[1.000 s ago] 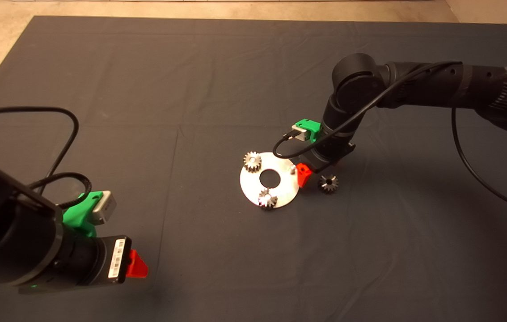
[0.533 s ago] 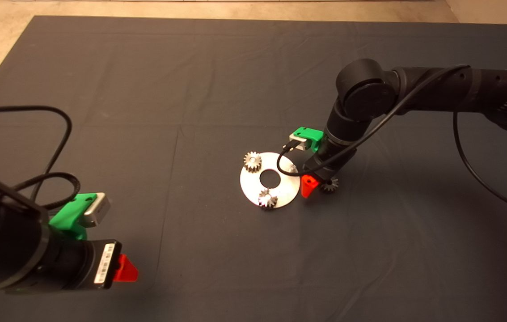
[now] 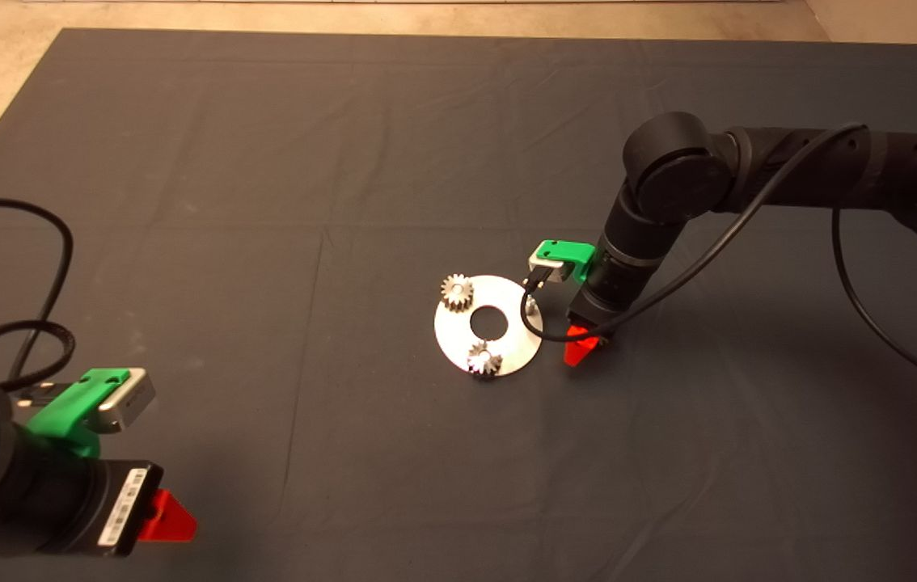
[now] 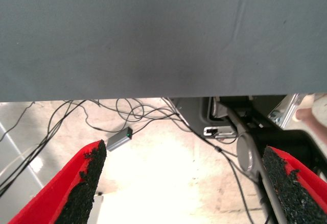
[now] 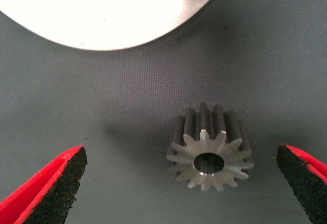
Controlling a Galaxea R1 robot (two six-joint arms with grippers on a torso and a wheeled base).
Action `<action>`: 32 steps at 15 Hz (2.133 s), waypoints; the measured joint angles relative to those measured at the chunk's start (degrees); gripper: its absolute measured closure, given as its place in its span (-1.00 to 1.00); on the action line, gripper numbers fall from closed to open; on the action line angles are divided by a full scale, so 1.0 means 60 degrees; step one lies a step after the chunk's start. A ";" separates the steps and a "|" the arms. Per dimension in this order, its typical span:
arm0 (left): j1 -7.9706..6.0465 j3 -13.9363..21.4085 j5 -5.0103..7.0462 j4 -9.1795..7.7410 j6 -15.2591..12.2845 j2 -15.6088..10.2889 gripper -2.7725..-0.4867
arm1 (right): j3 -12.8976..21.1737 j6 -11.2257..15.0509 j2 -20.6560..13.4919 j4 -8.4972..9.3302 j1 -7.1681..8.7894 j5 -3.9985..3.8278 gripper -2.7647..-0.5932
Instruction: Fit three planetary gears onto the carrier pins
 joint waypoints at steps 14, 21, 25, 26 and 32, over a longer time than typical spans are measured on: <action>0.0000 0.0008 0.0000 -0.0473 0.0343 -0.0087 -0.48 | 0.0030 -0.1611 -0.0236 -0.1342 -0.0140 0.0014 -0.79; 0.0000 0.0008 0.0000 -0.0495 0.0455 -0.0087 -0.48 | 0.0030 -0.1639 -0.0234 -0.1369 -0.0186 0.0017 -0.55; -0.0002 0.0004 0.0000 -0.0495 0.0554 -0.0083 -0.48 | 0.0030 -0.1639 -0.0230 -0.1367 -0.0186 0.0014 -0.55; -0.0001 -0.0012 0.0000 -0.0497 0.0678 -0.0083 -0.48 | 0.0030 -0.1639 -0.0230 -0.1367 -0.0194 0.0014 -0.55; -0.0002 -0.0266 0.0000 -0.0510 0.1087 -0.0083 -0.48 | 0.0041 -0.1639 -0.0226 -0.1375 -0.0396 0.0010 -0.52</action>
